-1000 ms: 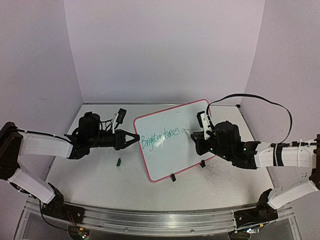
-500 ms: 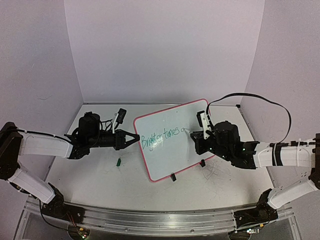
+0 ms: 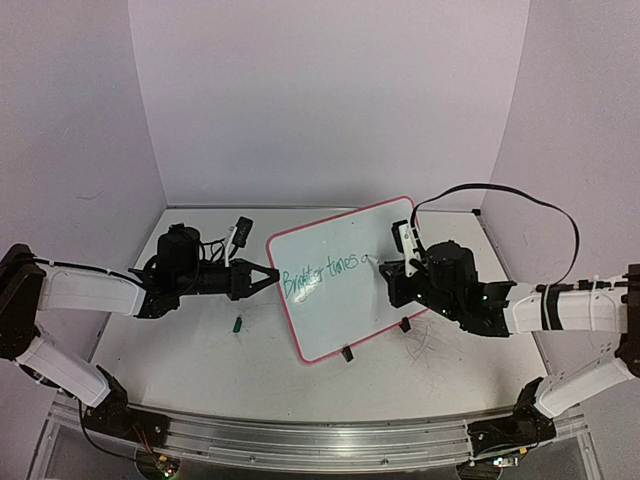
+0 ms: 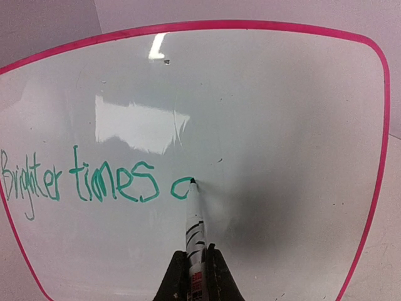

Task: Write a sentence on the whiteboard

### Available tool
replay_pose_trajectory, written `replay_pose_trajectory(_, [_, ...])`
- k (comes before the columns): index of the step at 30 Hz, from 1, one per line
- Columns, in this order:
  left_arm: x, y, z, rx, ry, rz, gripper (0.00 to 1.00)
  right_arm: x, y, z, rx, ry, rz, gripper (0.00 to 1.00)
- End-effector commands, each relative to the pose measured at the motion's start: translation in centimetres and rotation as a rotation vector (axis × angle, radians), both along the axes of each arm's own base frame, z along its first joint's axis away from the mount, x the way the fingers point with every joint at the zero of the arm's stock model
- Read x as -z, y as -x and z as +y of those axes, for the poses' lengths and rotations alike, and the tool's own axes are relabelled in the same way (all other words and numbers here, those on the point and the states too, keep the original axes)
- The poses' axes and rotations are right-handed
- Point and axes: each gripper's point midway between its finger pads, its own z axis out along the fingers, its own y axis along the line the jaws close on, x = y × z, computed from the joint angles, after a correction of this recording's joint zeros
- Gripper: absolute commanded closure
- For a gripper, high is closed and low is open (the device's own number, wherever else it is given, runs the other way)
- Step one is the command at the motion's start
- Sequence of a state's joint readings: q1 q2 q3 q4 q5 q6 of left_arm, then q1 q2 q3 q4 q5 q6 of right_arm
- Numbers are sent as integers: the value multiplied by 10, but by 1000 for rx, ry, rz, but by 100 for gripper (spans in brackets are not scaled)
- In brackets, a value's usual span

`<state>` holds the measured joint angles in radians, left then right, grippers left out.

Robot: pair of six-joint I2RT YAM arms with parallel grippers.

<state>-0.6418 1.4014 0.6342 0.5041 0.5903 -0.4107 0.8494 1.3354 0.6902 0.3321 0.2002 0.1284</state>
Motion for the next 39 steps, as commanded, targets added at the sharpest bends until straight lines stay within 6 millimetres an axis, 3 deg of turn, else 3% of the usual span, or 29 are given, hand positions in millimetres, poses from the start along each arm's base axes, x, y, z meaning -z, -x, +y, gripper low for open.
replay_pose_trajectory(1, [-12,-5,3,-16,-3,-58,100,-9,-1,3,-3,-19,-5,100])
replay_pose_trajectory(12, [-11,-5,3,-15,-4,-54,100,6,6,-6,1,10,35,100])
replay_pose_trajectory(22, [-11,-5,2,-17,-5,-51,100,-5,5,-11,27,3,11,100])
replay_pose_trajectory(25, [-9,-5,3,-17,-9,-47,100,-21,7,-11,9,-18,-24,100])
replay_pose_trajectory(29, [-8,-5,3,-18,-9,-47,100,-66,19,-13,-43,-107,-130,100])
replay_pose_trajectory(32, [-8,-5,3,-23,-11,-47,100,-68,10,-17,-5,-75,-150,100])
replay_pose_trajectory(39, [-11,-6,4,-24,-9,-52,100,-59,7,-2,-64,-45,-127,100])
